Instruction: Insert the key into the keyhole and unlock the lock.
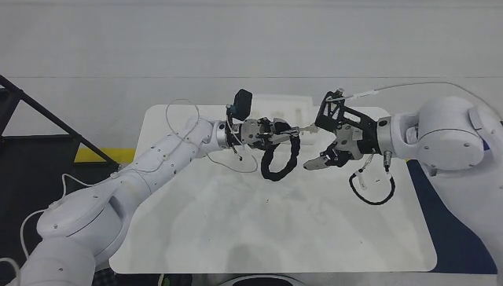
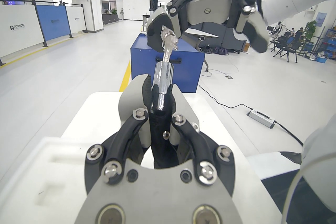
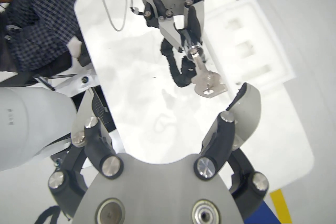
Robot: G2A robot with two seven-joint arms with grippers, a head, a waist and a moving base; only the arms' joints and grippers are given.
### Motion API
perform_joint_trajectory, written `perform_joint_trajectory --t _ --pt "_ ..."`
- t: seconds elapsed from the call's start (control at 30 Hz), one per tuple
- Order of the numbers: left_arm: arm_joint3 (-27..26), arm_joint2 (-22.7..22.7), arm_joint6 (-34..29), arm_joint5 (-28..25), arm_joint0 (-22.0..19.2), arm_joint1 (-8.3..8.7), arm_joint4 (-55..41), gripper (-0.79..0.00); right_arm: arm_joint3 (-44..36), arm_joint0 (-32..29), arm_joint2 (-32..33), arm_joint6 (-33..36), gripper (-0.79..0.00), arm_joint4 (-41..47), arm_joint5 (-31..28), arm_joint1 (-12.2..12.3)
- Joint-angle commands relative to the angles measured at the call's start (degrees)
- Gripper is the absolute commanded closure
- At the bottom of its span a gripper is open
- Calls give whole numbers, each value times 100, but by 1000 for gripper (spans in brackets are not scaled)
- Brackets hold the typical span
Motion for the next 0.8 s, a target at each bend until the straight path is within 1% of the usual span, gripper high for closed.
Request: perform_joint_trajectory --t 0.0,0.17,0.4,0.6,0.77 --pt "17 -13 7 7 39 -8 -18 0 -114 -120 90 -299 -785 -636 -96 30" --pt "75 37 7 7 85 -17 -220 0 -528 -494 274 -785 -785 -1457 -700 106" --pt "148 367 7 7 7 -44 -664 0 -903 -945 390 -1286 -785 -1995 -1207 171" --pt "173 682 7 7 -204 -80 -877 0 -1008 -1070 297 -1429 -785 -2317 -1272 179" --pt "200 682 7 7 -215 -106 -864 0 -1035 -1080 173 -1518 -785 -2420 -1324 171"
